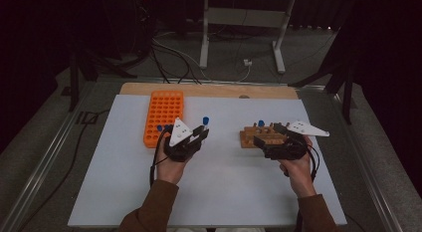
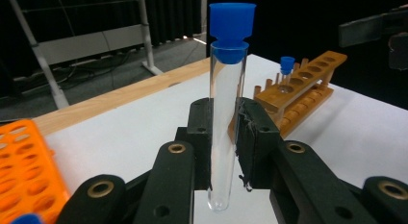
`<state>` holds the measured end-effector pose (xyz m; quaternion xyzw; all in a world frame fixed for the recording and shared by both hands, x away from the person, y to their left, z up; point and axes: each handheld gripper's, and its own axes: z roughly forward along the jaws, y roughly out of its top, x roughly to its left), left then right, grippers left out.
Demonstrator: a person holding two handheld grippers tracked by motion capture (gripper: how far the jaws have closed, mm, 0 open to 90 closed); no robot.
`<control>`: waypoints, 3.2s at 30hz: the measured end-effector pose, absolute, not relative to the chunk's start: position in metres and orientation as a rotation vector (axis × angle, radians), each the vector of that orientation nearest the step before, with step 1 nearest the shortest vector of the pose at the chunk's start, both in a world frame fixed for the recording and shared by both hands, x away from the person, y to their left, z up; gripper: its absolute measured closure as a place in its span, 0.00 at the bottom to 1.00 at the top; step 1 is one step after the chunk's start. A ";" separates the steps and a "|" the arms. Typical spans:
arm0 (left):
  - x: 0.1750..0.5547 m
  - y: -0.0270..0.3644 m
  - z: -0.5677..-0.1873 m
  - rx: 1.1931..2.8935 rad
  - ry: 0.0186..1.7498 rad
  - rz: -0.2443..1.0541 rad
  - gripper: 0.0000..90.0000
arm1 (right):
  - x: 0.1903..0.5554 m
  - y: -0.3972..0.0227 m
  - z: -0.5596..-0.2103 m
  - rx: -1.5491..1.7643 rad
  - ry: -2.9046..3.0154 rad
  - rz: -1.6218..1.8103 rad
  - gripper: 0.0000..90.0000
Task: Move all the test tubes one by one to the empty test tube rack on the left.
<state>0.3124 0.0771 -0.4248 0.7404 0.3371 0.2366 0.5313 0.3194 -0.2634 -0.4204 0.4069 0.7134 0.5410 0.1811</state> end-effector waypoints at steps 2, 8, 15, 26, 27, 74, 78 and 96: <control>0.312 0.082 -0.424 1.759 0.811 0.569 0.87 | 0.319 -0.264 -0.420 1.150 2.013 1.529 0.00; 0.311 0.096 -0.422 1.739 0.838 0.591 0.87 | 0.319 -0.266 -0.420 1.156 2.006 1.532 0.00; 0.309 0.112 -0.420 1.724 0.866 0.619 0.87 | 0.320 -0.268 -0.420 1.160 2.003 1.537 0.00; 0.308 0.140 -0.418 1.713 0.932 0.669 0.87 | 0.319 -0.269 -0.419 1.158 2.003 1.541 0.00; 0.307 0.142 -0.418 1.710 0.938 0.673 0.87 | 0.319 -0.269 -0.419 1.156 2.003 1.541 0.00; 0.340 0.189 -0.467 1.600 1.210 0.808 0.87 | 0.319 -0.270 -0.419 1.145 2.010 1.563 0.00; 0.340 0.190 -0.476 1.606 1.225 0.799 0.87 | 0.319 -0.270 -0.419 1.142 2.011 1.564 0.00; 0.337 0.187 -0.497 1.780 1.256 0.758 0.87 | 0.320 -0.268 -0.421 1.139 2.021 1.561 0.00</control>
